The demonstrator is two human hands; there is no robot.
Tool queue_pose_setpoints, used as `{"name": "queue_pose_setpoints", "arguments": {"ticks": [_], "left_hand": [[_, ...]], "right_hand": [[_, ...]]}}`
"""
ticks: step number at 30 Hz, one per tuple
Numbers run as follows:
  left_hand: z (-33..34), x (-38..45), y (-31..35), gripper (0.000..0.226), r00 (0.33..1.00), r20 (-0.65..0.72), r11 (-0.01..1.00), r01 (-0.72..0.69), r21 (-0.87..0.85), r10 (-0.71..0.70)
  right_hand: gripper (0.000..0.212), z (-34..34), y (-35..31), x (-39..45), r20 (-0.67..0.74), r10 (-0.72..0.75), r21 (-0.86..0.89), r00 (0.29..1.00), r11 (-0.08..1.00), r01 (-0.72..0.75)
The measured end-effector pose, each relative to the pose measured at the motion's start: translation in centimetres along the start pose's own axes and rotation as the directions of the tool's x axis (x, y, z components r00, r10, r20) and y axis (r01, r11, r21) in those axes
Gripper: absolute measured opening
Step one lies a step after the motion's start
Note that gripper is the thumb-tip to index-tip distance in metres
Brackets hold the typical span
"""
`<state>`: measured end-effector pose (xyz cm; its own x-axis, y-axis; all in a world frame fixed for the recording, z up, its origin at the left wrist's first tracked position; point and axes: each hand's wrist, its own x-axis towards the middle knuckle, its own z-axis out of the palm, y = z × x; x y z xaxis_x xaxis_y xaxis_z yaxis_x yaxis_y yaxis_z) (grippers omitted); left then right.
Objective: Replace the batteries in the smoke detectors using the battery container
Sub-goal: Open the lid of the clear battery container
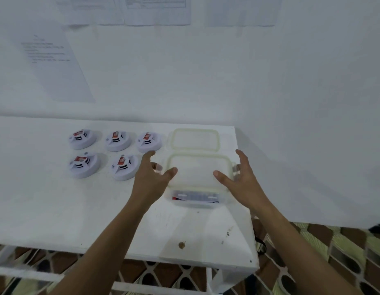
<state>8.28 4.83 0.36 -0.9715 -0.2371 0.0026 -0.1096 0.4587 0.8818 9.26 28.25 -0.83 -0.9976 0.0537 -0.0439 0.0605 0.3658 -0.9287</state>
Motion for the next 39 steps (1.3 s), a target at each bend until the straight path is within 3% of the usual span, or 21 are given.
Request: {"name": "queue_pose_setpoints", "arguments": {"ticks": [6, 15, 23, 27, 31, 39], "left_hand": [[0.6, 8.1, 3.6, 0.075, 0.997, 0.006, 0.997, -0.071, 0.004, 0.071], [4.5, 16.8, 1.9, 0.082, 0.992, 0.126, 0.988, -0.006, 0.157, -0.014], [4.4, 16.6, 0.2, 0.086, 0.987, 0.140, 0.993, 0.059, 0.105, -0.074], [2.7, 14.4, 0.3, 0.085, 0.967, 0.236, 0.988, 0.059, 0.140, -0.092], [1.7, 13.6, 1.1, 0.079, 0.974, 0.215, 0.965, 0.006, 0.263, -0.065], [1.4, 17.3, 4.9, 0.074, 0.986, 0.132, 0.980, -0.121, 0.159, 0.100]], "right_hand": [[0.091, -0.3, -3.7, 8.2, -0.059, -0.073, -0.049, 0.996, 0.996, 0.070], [0.093, 2.0, -1.0, 16.5, -0.091, 0.044, -0.136, 0.995, 0.989, -0.056], [0.084, 2.3, 0.2, 15.5, 0.026, 0.145, -0.093, 0.989, 0.985, -0.142], [0.082, 1.1, 0.5, 13.1, 0.083, 0.195, -0.162, 0.977, 0.970, -0.180], [0.078, 0.3, -0.6, 12.1, 0.010, 0.131, -0.255, 0.991, 0.959, -0.125], [0.075, -1.0, -4.4, 15.9, -0.100, 0.029, -0.184, 0.995, 0.982, -0.047]]}}
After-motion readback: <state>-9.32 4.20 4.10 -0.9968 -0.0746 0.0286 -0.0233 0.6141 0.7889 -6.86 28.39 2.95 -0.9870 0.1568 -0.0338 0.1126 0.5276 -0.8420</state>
